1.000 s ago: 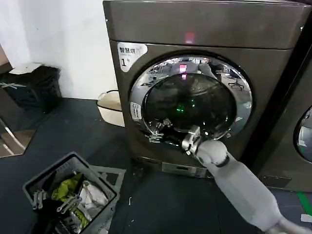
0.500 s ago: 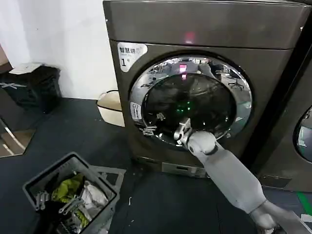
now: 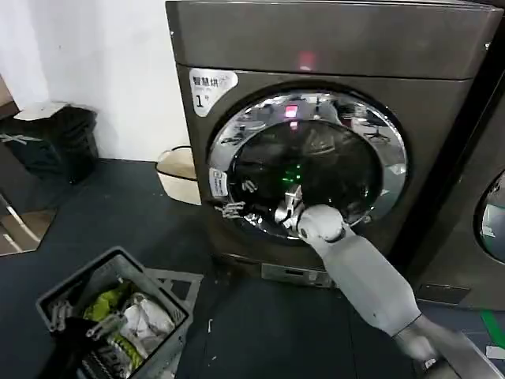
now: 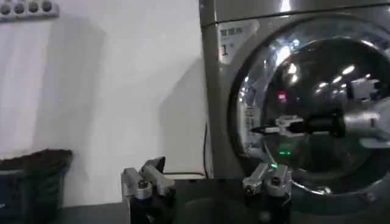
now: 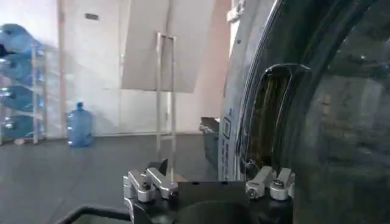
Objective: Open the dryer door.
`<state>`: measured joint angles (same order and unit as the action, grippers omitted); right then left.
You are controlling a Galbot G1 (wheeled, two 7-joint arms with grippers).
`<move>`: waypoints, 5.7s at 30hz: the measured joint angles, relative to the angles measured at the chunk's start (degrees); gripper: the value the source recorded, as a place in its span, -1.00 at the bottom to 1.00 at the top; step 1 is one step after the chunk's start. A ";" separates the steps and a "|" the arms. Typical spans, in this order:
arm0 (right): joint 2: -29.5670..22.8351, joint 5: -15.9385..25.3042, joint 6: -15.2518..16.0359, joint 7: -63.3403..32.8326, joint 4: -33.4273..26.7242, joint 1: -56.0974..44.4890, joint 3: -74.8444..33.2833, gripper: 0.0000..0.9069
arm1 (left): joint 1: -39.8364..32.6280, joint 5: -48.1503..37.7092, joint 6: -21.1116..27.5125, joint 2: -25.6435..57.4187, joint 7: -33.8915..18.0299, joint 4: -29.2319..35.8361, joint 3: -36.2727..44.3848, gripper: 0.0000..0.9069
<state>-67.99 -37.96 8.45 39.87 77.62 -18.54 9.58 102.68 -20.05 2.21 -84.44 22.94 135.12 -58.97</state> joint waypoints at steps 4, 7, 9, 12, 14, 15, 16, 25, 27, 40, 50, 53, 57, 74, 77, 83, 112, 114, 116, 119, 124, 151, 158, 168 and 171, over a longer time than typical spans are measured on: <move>2.35 -0.36 0.20 4.70 3.03 -1.40 -0.62 1.00 | -1.53 -0.95 2.27 2.60 0.29 -1.47 -1.06 1.00; 4.15 -0.32 0.27 7.55 5.42 -2.63 -1.05 1.00 | -2.89 -4.06 3.89 5.12 2.42 -2.74 -1.90 1.00; 5.19 -0.50 0.26 10.19 7.02 -3.53 -1.55 1.00 | -3.85 -4.85 6.17 7.11 4.65 -3.72 -2.53 1.00; 6.57 0.16 -1.39 13.07 9.21 -4.86 -1.99 1.00 | -5.69 -8.21 7.88 10.77 7.23 -5.29 -3.41 1.00; 7.62 0.10 -1.76 15.77 10.53 -5.80 -2.57 1.00 | -7.02 -9.78 7.89 13.29 8.25 -6.43 -3.80 1.00; 8.18 0.11 -2.01 17.25 11.16 -6.31 -2.97 1.00 | -7.75 -10.65 8.60 14.54 8.16 -7.08 -3.82 1.00; 8.82 0.10 -2.05 18.85 11.82 -6.86 -3.40 1.00 | -8.35 -11.89 9.44 15.85 7.95 -7.72 -3.76 1.00; 14.36 0.06 -2.93 31.86 16.37 -12.56 -8.34 1.00 | -14.43 -21.40 9.94 28.30 9.40 -14.87 -0.18 1.00; 15.75 -0.34 -3.28 33.97 17.40 -14.45 -10.11 1.00 | -16.39 -23.49 9.85 31.23 9.25 -16.61 1.65 1.00; 20.31 -2.14 -7.37 37.20 23.05 -36.34 -35.01 1.00 | -38.12 -31.91 4.40 45.47 12.53 -30.30 24.48 1.00; 14.83 1.59 -6.70 30.23 24.71 -54.50 -66.63 1.00 | -56.08 -33.79 3.68 46.26 13.85 -32.69 46.98 1.00; 12.68 3.52 -5.33 24.65 26.08 -58.40 -75.22 1.00 | -60.15 -34.93 3.24 46.56 14.91 -32.90 52.64 1.00; 9.69 3.56 -3.05 14.02 28.86 -62.89 -84.81 1.00 | -64.53 -35.95 4.26 46.06 15.09 -32.50 59.95 1.00; 8.14 2.96 7.14 -24.97 32.54 -74.62 -112.89 1.00 | -72.12 -37.39 3.36 45.94 14.09 -24.81 75.35 1.00; 10.35 3.27 9.42 -27.75 29.11 -75.93 -119.20 1.00 | -74.76 -37.17 3.35 44.59 13.45 -24.80 78.68 1.00; 14.43 3.94 10.11 -28.69 21.56 -78.24 -130.10 1.00 | -81.21 -36.54 3.13 39.58 13.17 -27.59 86.64 1.00; 19.71 9.76 6.76 -28.13 11.00 -79.77 -144.89 1.00 | -94.03 -31.38 0.47 3.90 9.99 -54.04 99.70 1.00; 19.79 9.82 6.88 -28.18 10.55 -79.71 -145.36 1.00 | -94.24 -30.13 1.03 2.04 9.51 -55.70 99.51 1.00; 19.87 9.83 6.95 -28.35 10.28 -79.70 -145.87 1.00 | -94.12 -29.83 1.14 0.29 8.09 -57.19 99.20 1.00; 19.66 9.82 6.95 -28.40 10.41 -80.20 -146.55 1.00 | -93.97 -29.50 0.47 -2.34 7.21 -59.58 98.37 1.00; 19.69 9.73 6.80 -28.39 10.19 -80.87 -147.10 1.00 | -93.84 -28.93 -1.17 -3.95 5.34 -61.33 96.67 1.00; 21.16 14.20 5.70 -28.70 11.42 -78.28 -145.94 1.00 | -94.95 -34.89 -14.25 35.98 -2.89 -37.57 95.68 1.00; 21.02 15.58 5.14 -28.70 12.46 -76.60 -144.20 1.00 | -95.24 -33.18 -12.93 51.35 1.69 -35.14 98.70 1.00; 21.80 18.44 4.84 -28.38 13.32 -75.34 -144.05 1.00 | -95.15 -22.36 -6.24 69.00 12.82 -35.94 102.01 1.00; 21.81 18.48 4.74 -28.37 13.54 -75.28 -144.04 1.00 | -94.88 -18.47 -4.60 72.21 15.05 -37.05 102.12 1.00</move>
<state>-46.18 -19.47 13.19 11.50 91.16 -93.82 -134.46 7.80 -38.52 -2.39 -12.23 37.99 98.06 43.15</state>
